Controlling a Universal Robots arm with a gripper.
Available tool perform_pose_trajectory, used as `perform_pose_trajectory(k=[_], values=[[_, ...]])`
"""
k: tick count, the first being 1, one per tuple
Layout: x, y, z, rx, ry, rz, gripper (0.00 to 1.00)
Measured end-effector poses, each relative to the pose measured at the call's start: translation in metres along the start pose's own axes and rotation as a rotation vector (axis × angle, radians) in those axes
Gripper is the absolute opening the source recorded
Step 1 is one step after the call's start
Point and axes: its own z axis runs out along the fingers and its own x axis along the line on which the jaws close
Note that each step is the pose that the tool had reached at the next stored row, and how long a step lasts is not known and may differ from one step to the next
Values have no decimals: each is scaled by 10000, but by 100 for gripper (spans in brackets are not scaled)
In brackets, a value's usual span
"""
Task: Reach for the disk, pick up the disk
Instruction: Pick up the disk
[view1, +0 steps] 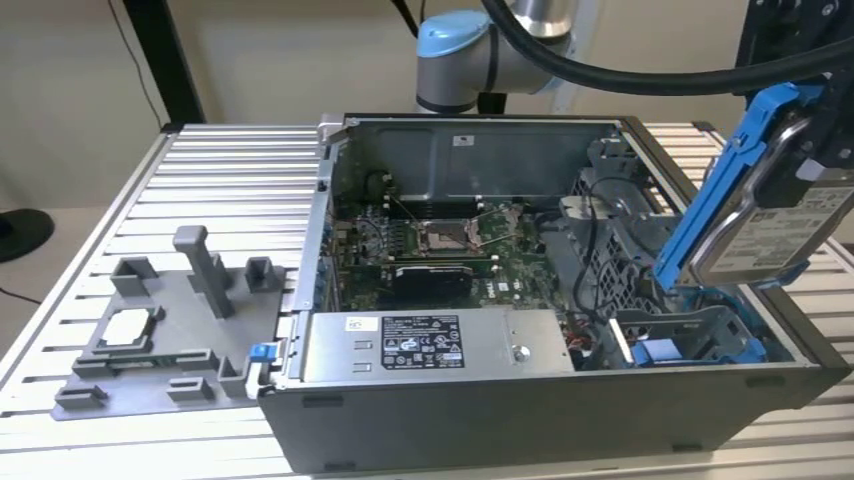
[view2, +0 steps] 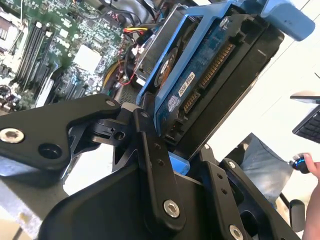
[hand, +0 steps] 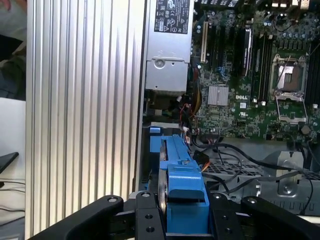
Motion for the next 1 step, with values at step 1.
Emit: perform_pose_trajectory(k=[1], values=[[0,0,0,0,0,-1,0]])
